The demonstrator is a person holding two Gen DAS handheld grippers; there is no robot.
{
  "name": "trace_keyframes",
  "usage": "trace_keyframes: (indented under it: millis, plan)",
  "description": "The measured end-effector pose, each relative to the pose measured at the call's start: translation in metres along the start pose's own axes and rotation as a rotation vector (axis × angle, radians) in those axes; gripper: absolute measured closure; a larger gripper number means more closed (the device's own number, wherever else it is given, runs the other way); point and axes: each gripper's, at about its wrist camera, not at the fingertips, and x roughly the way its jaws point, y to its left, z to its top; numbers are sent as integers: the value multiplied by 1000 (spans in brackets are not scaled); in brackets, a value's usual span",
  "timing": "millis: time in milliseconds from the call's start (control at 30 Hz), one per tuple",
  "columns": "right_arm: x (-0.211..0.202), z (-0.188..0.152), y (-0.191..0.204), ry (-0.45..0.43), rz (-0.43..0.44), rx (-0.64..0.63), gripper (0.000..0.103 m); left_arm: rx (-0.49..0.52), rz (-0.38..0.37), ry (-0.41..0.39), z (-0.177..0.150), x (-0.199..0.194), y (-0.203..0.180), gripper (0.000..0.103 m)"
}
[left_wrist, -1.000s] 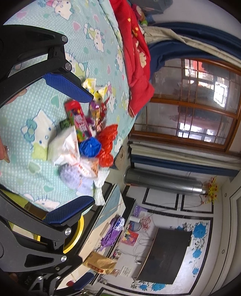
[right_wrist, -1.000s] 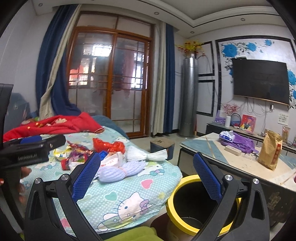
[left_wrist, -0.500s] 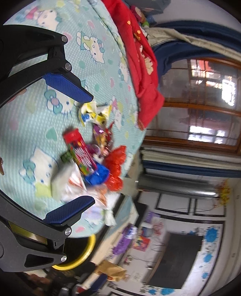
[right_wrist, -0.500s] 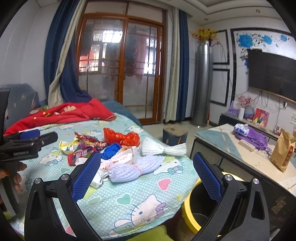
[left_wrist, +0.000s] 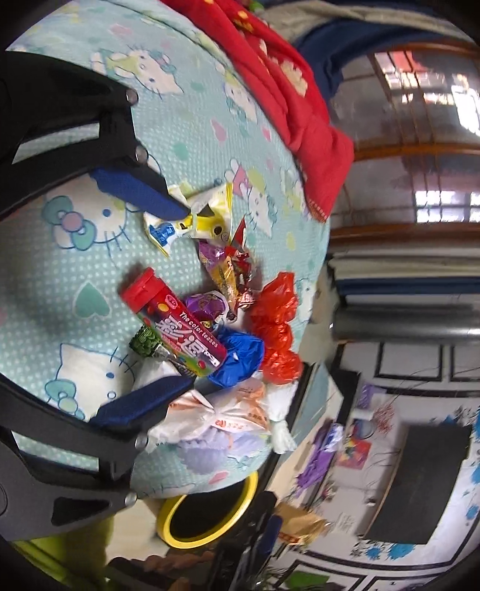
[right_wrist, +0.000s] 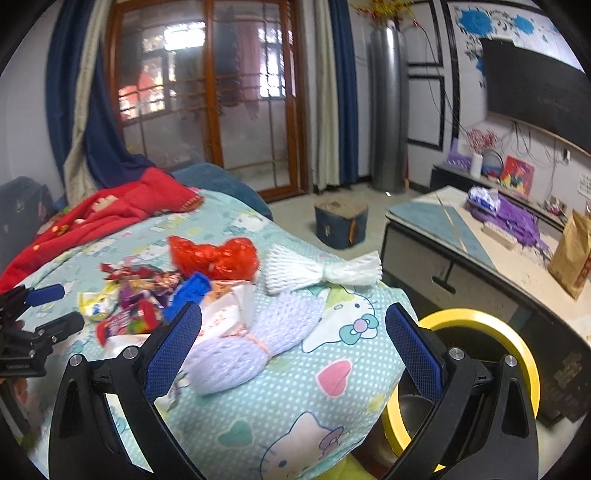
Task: Collect trash
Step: 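Move left tool to the red candy tube while right tool reaches the lavender foam net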
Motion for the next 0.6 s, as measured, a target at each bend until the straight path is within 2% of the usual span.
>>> trace_keyframes:
  millis: [133, 233, 333, 600]
  plan:
    - [17, 4, -1, 32, -1, 23, 16, 17, -59, 49, 4, 13, 6, 39]
    - [28, 3, -1, 61, 3, 30, 20, 70, -97, 82, 6, 22, 2, 41]
    - [39, 1, -3, 97, 7, 46, 24, 95, -94, 111, 8, 32, 0, 41]
    - [76, -10, -9, 249, 69, 163, 37, 102, -156, 172, 7, 55, 3, 44]
